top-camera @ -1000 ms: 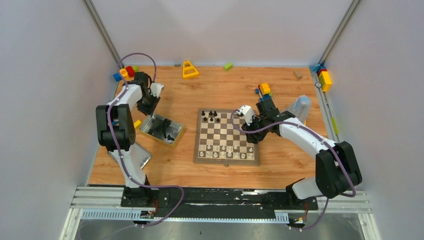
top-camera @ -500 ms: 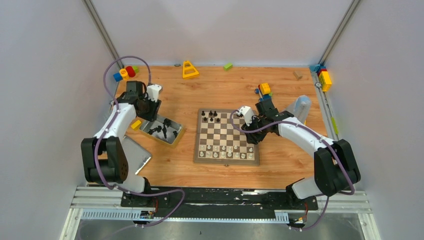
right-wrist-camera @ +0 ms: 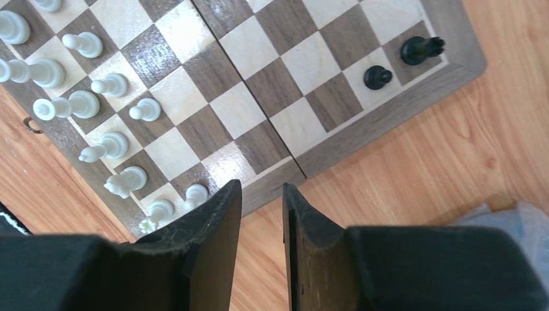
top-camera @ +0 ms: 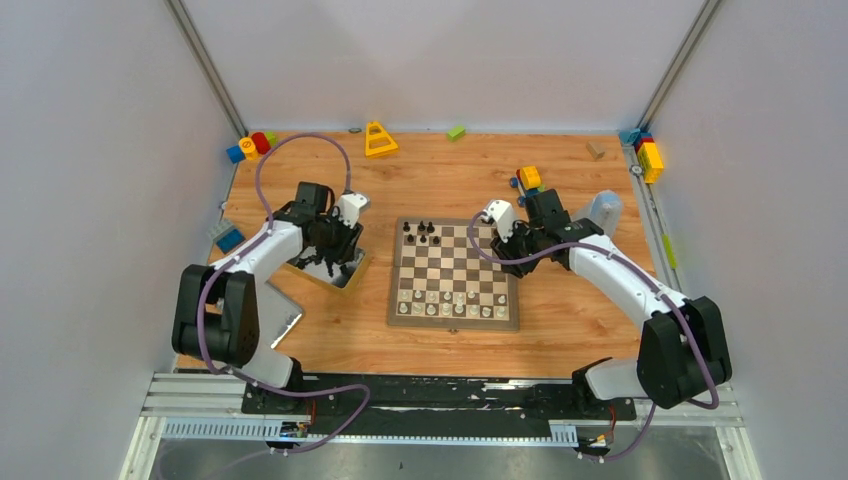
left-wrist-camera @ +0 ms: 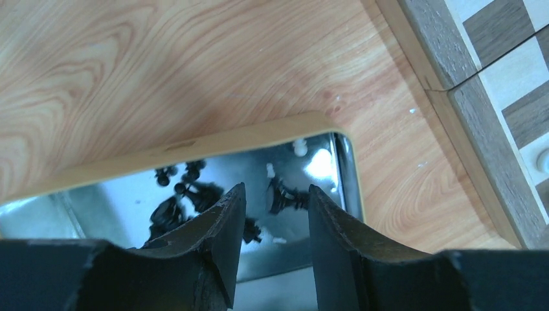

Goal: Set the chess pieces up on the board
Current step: Pick up the chess piece from the storage box.

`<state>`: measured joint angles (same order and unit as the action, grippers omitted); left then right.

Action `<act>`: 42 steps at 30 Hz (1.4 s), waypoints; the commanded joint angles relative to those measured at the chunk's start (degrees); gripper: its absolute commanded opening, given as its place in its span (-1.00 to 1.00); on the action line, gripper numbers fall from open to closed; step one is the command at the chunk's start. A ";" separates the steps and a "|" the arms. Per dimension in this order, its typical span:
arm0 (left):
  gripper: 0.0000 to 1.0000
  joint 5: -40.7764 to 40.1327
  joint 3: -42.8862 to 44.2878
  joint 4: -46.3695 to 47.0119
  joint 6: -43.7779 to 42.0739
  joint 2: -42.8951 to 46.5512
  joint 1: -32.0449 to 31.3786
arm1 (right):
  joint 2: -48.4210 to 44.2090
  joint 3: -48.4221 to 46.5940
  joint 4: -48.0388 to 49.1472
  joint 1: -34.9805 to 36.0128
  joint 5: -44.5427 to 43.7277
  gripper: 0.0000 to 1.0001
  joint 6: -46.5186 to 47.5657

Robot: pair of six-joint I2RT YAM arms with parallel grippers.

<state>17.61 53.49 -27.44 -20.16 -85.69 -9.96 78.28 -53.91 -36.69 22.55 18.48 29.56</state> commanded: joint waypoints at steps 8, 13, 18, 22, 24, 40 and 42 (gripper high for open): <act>-0.07 -0.69 -0.77 8.78 4.82 -7.92 -5.13 | 0.38 -3.50 -1.42 -1.27 -2.11 -0.39 1.76; -0.08 -3.41 -2.25 12.13 5.87 -8.41 -6.04 | 0.47 -3.25 -1.37 -1.27 -0.77 -0.39 1.33; -0.07 -4.40 -2.44 12.98 5.99 -8.46 -6.42 | 1.22 -3.11 -1.20 -1.23 0.39 -0.39 0.85; -0.10 -6.30 -0.69 12.75 5.49 -10.74 -6.82 | 1.58 -3.10 -1.11 -1.25 0.84 -0.39 0.60; -0.12 -6.81 0.24 12.64 5.41 -11.49 -6.83 | 1.50 -2.99 -1.11 -1.25 0.78 -0.39 0.50; -0.67 -10.09 -1.22 15.88 5.94 -9.81 -6.83 | 2.21 -2.21 -0.93 -1.25 0.98 -0.38 0.03; -0.69 -10.36 -2.52 17.08 5.85 -8.66 -6.76 | 2.19 -2.03 -0.93 -1.22 0.78 -0.38 0.03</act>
<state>9.04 53.47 -13.78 -15.00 -96.42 -16.53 80.55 -55.33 -38.11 21.54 18.55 30.04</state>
